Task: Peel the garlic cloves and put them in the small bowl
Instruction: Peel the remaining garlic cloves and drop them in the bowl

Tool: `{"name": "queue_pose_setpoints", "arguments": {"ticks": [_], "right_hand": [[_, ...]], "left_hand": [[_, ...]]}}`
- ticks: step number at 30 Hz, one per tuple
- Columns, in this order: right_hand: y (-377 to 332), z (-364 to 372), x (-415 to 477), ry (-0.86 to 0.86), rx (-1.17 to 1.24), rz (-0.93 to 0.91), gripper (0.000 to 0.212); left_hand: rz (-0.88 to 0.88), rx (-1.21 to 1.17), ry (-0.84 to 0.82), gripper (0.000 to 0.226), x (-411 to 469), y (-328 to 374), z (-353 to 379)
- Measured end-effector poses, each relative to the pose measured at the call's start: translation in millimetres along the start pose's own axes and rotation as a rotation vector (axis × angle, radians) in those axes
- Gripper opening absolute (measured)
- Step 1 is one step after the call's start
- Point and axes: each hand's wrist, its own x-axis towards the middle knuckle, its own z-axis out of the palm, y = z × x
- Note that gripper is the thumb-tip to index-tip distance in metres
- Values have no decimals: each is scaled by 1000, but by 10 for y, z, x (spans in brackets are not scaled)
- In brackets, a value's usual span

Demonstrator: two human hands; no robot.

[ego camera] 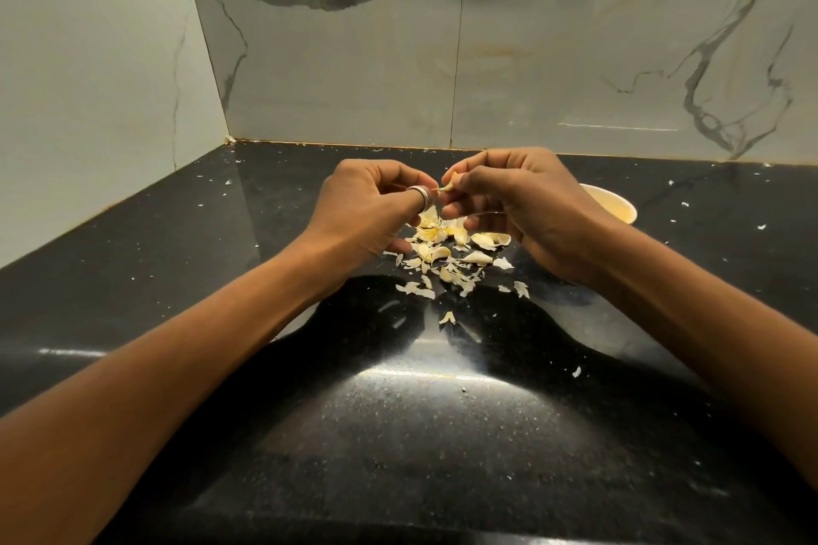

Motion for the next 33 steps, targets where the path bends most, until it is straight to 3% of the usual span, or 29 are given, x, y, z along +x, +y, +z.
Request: {"name": "queue_pose_setpoints", "arguments": {"ticks": [7,17,26,33], "right_hand": [[50,41,17,15,-72,-43,15],[136,61,40,19,-247,-176,11],[146,65,36,-19,-112,-172,11],[160,41,47,-54,62,-93,14]], "left_hand": [[199,116,34,5,-16,-24,35],[315,298,129,10,-57,-20,45],[14,15,58,12,-26,-16,38],[-302,-390,7,14,-28,92,39]]}}
